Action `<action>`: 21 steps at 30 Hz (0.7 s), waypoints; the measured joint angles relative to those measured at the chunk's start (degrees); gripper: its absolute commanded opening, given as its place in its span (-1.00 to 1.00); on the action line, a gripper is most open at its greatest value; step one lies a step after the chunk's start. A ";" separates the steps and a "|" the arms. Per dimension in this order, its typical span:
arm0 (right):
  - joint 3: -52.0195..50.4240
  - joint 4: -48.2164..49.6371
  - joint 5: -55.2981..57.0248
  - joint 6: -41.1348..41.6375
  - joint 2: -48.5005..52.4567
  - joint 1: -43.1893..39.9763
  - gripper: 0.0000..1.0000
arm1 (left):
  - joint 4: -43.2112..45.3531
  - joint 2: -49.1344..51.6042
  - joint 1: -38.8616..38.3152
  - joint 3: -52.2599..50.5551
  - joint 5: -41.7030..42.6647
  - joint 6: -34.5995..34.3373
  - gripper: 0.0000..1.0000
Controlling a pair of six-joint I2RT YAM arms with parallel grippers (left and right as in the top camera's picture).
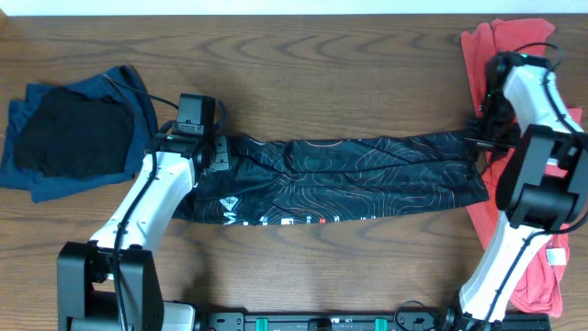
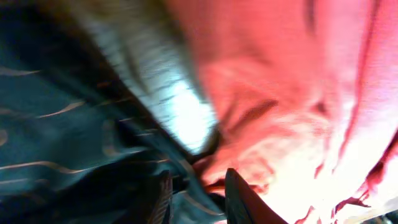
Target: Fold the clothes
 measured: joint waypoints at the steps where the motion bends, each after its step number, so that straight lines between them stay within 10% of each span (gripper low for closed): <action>1: 0.00 0.00 0.02 0.00 0.00 -0.70 -0.50 | 0.00 0.00 0.02 0.04 -0.04 0.00 0.24; 6: 0.00 0.07 -1.42 -1.11 0.00 -2.86 -0.95 | -1.86 0.00 0.04 0.07 4.96 -0.66 -0.21; 21: -7.39 7.26 -8.44 -4.02 -0.76 -5.33 -0.95 | -6.23 0.00 0.02 -1.05 15.65 -1.38 -0.24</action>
